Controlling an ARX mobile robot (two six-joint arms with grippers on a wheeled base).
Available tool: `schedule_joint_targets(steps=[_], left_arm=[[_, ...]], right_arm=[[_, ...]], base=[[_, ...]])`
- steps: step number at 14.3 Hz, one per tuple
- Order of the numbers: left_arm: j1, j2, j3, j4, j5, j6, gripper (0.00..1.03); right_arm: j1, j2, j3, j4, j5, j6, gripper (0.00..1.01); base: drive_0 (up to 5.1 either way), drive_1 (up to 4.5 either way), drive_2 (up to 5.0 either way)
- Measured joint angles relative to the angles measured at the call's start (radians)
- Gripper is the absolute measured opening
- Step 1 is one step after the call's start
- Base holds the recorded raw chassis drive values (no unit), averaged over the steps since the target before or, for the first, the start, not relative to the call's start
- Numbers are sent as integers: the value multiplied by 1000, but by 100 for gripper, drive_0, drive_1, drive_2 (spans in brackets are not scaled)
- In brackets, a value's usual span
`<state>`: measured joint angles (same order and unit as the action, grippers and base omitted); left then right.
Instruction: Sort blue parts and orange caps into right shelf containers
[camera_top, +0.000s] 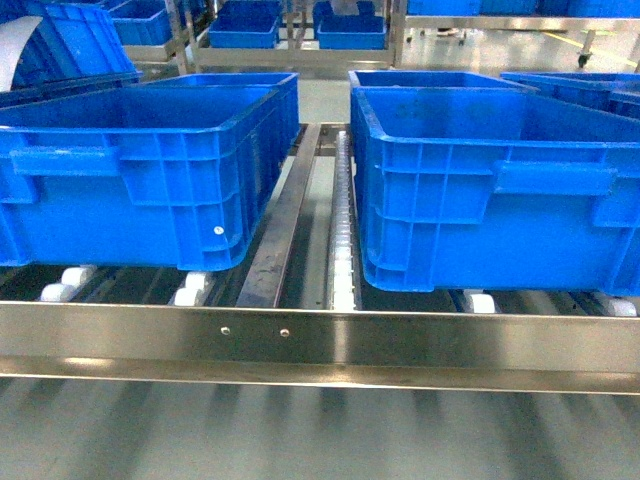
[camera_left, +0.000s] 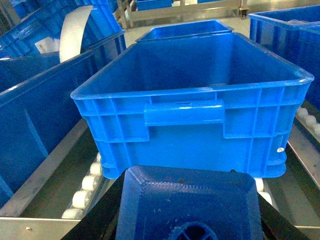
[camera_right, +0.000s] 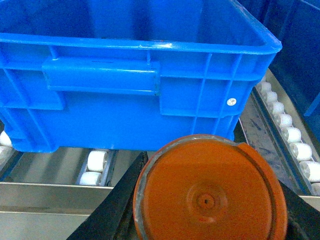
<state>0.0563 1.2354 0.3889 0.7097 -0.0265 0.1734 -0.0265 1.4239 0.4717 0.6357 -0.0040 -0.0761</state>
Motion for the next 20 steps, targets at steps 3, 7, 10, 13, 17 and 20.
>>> schedule_joint_targets(steps=[3,7,10,13,17,20], left_arm=[[0,0,0,0,0,0,44],[0,0,0,0,0,0,44],[0,0,0,0,0,0,44],[0,0,0,0,0,0,44],[0,0,0,0,0,0,44],[0,0,0,0,0,0,44]], right_arm=[[0,0,0,0,0,0,44],[0,0,0,0,0,0,44],[0,0,0,0,0,0,44],[0,0,0,0,0,0,44],[0,0,0,0,0,0,44],[0,0,0,0,0,0,44]], base=[[2,433,-428],[1,216,-214],[0,0,0],[0,0,0],[0,0,0],[0,0,0]])
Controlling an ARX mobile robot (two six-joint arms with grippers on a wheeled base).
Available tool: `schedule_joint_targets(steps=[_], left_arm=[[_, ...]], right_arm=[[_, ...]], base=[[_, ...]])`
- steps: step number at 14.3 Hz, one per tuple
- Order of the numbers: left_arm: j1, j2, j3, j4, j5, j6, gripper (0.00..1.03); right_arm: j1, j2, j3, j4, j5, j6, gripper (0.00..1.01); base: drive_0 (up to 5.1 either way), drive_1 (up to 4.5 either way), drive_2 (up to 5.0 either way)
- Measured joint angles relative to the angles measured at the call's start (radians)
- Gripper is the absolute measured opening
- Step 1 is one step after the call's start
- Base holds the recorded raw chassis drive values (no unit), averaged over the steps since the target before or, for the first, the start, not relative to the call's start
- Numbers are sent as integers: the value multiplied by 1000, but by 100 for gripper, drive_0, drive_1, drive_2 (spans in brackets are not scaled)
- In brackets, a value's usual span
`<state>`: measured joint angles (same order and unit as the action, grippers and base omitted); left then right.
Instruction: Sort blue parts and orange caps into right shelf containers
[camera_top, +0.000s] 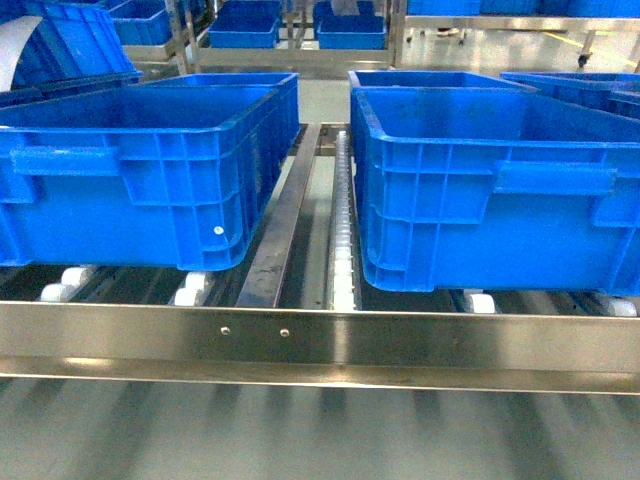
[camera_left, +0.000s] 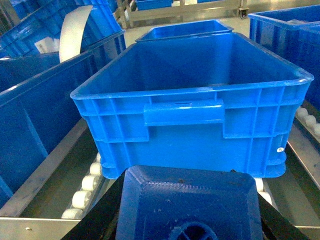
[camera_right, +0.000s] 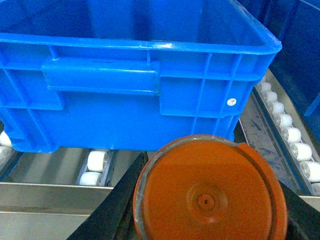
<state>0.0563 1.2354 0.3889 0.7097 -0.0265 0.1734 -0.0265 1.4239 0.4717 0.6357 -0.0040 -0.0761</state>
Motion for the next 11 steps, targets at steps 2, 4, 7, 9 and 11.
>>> schedule_joint_targets(steps=[2,4,7,9,11], left_arm=[[0,0,0,0,0,0,44],[0,0,0,0,0,0,44],[0,0,0,0,0,0,44],[0,0,0,0,0,0,44],[0,0,0,0,0,0,44]], right_arm=[[0,0,0,0,0,0,44],[0,0,0,0,0,0,44],[0,0,0,0,0,0,44],[0,0,0,0,0,0,44],[0,0,0,5,-3,-2,44]], base=[[0,0,0],[0,0,0],[0,0,0],[0,0,0],[0,0,0]])
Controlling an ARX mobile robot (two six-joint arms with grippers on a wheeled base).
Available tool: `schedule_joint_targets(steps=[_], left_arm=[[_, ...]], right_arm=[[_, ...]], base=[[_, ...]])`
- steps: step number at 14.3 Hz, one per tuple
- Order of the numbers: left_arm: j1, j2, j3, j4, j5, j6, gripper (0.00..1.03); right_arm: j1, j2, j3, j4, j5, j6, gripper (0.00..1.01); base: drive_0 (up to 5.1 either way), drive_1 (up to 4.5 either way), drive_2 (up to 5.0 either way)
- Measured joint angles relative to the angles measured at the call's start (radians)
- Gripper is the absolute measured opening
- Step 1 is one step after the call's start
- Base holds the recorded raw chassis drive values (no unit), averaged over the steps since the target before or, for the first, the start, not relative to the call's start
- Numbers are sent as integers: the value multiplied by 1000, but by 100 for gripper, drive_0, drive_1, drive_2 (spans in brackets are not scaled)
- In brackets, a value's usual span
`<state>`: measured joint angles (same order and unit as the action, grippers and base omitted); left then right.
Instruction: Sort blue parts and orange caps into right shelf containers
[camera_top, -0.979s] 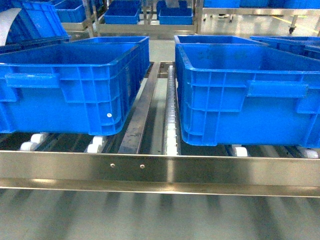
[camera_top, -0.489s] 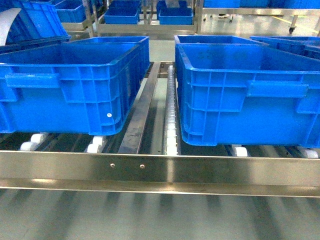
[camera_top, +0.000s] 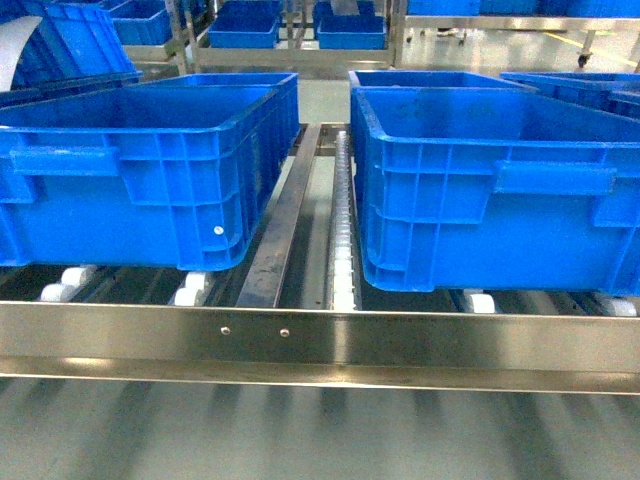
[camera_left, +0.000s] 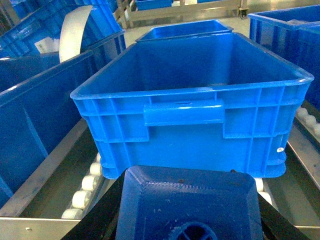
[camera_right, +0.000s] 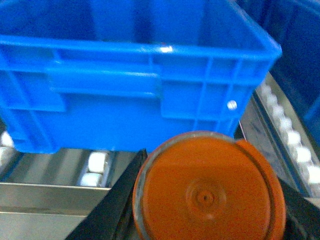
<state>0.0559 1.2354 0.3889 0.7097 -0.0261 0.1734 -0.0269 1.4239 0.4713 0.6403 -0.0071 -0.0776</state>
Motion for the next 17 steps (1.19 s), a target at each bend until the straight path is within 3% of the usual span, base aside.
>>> schedule_joint_targets(steps=[1,2,3,5,6,7,8,9,10,11,12,13,14,16,17], left_arm=[[0,0,0,0,0,0,44],[0,0,0,0,0,0,44],[0,0,0,0,0,0,44],[0,0,0,0,0,0,44],[0,0,0,0,0,0,44],[0,0,0,0,0,0,44],[0,0,0,0,0,0,44],[0,0,0,0,0,0,44],[0,0,0,0,0,0,44],[-23,0,2,2,-93,9,44],[-39,-3,37,-68,-259,-10,44],[-36,10,88,-81,-298,-24,44],[-26,61,179,-64,-275,-34,44],[-21,243,383,-78,-153,-34,44],[-16,356,494,-103,-122,-32,44]], right_arm=[[-13,19,-26,156,-108,-55,44],[-8,9,-15,185,-175,-96,44],[9,-9,21,166,-189,-104,44],[34,40,174,169,-161,-80,44],[50,113,279,173,-121,-71,44],[65,203,405,104,-83,-56,44],[69,308,537,10,-105,-19,57],[82,417,648,0,-52,-12,72],[88,431,654,20,-39,-8,85],[93,382,600,86,-55,-9,98],[95,291,519,121,-86,-10,98],[100,229,440,161,-111,-22,98],[101,195,351,165,-121,-40,98],[106,160,214,123,-131,-43,98],[107,117,187,114,-133,-37,98]], base=[[0,0,0],[0,0,0],[0,0,0],[0,0,0],[0,0,0],[0,0,0],[0,0,0],[0,0,0],[0,0,0],[0,0,0],[0,0,0],[0,0,0],[0,0,0],[0,0,0],[0,0,0]])
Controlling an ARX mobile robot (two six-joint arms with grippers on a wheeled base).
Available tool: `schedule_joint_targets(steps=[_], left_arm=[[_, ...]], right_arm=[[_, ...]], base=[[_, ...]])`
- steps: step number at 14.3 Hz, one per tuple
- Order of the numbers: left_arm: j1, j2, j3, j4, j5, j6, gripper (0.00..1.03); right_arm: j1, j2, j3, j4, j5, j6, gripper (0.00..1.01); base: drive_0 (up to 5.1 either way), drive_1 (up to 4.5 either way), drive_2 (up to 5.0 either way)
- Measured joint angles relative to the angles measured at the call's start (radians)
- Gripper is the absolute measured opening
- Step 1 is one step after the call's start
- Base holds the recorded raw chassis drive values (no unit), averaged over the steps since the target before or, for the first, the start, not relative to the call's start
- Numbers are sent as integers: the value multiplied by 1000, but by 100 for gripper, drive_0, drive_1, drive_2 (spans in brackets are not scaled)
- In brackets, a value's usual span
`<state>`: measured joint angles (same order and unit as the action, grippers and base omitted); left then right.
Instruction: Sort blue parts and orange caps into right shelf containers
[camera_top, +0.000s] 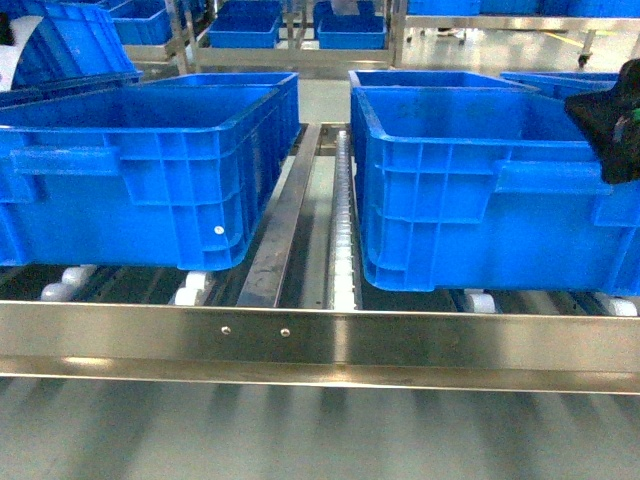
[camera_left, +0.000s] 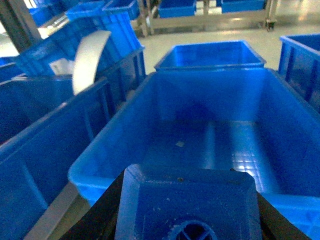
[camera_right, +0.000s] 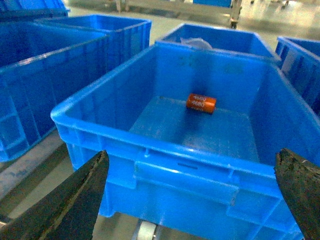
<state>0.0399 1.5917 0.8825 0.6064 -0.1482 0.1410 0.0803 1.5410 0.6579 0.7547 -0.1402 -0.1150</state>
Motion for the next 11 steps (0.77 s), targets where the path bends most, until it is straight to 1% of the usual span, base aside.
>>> schedule_joint_targets(steps=[1,2,3,4,5,6,7,8,9,10,11], left_arm=[[7,135,147,-21,34,2,44],[14,243,292,-73,60,3,44],[16,327,409,-74,51,26,56],[16,327,415,-48,56,30,70],[9,250,323,14,57,40,83],[-3,142,204,100,79,21,96],[-15,7,58,194,99,-9,98],[-40,-103,-82,169,136,-71,86],[-44,-121,-166,185,148,-95,75],[-42,-155,-306,212,148,-119,57],[-40,-210,-376,242,146,-127,44]], right_arm=[[8,-48,-13,2,-3,8,98],[22,-64,-18,4,-2,16,98],[38,-64,-24,-6,3,26,98],[46,-64,-37,-7,5,37,98],[45,-64,-37,-4,5,48,98],[45,-63,-44,-4,8,61,98],[49,-31,-71,62,6,62,98],[71,44,-164,276,196,87,82],[67,42,-252,373,251,93,72],[33,-19,-323,414,260,100,54],[23,-81,-368,410,254,101,41]], base=[[0,0,0],[0,0,0],[0,0,0],[0,0,0],[0,0,0],[0,0,0],[0,0,0],[0,0,0],[0,0,0],[0,0,0],[0,0,0]])
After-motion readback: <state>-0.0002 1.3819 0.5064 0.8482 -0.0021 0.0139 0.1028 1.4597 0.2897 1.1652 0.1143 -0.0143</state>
